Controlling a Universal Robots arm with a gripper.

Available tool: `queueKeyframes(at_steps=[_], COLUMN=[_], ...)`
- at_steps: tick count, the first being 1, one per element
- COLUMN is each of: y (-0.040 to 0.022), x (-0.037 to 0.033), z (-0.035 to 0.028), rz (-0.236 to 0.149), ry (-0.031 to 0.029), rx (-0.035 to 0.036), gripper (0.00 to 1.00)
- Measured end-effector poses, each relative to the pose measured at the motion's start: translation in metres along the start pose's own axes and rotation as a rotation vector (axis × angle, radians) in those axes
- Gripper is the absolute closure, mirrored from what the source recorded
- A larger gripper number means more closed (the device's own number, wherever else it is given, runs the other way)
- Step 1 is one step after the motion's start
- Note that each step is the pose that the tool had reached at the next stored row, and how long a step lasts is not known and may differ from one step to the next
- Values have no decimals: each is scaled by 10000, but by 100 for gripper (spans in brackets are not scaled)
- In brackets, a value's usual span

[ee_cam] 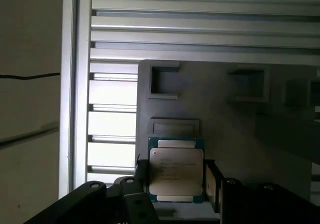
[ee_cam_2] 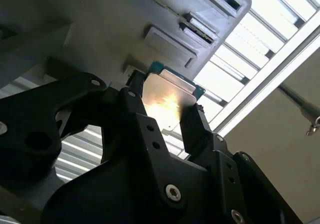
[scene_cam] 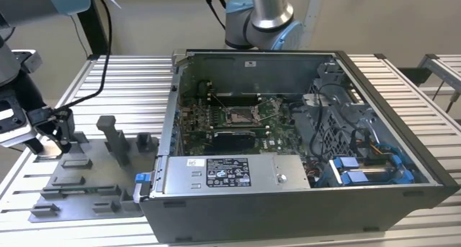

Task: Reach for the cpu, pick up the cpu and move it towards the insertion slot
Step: 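Pick up the cpu and move it towards the insertion slot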

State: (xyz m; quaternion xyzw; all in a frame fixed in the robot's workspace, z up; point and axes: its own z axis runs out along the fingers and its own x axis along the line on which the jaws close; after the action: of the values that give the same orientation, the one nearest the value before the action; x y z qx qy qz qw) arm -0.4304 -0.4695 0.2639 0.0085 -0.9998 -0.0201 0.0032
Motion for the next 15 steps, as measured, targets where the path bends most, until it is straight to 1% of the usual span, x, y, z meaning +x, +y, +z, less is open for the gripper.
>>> queueKeyframes(at_steps=[6, 15], y=[5, 15], x=[1, 2], z=[-128, -372], rz=[-1, 0], ry=[0, 0], rx=[-1, 0], gripper=[100, 100])
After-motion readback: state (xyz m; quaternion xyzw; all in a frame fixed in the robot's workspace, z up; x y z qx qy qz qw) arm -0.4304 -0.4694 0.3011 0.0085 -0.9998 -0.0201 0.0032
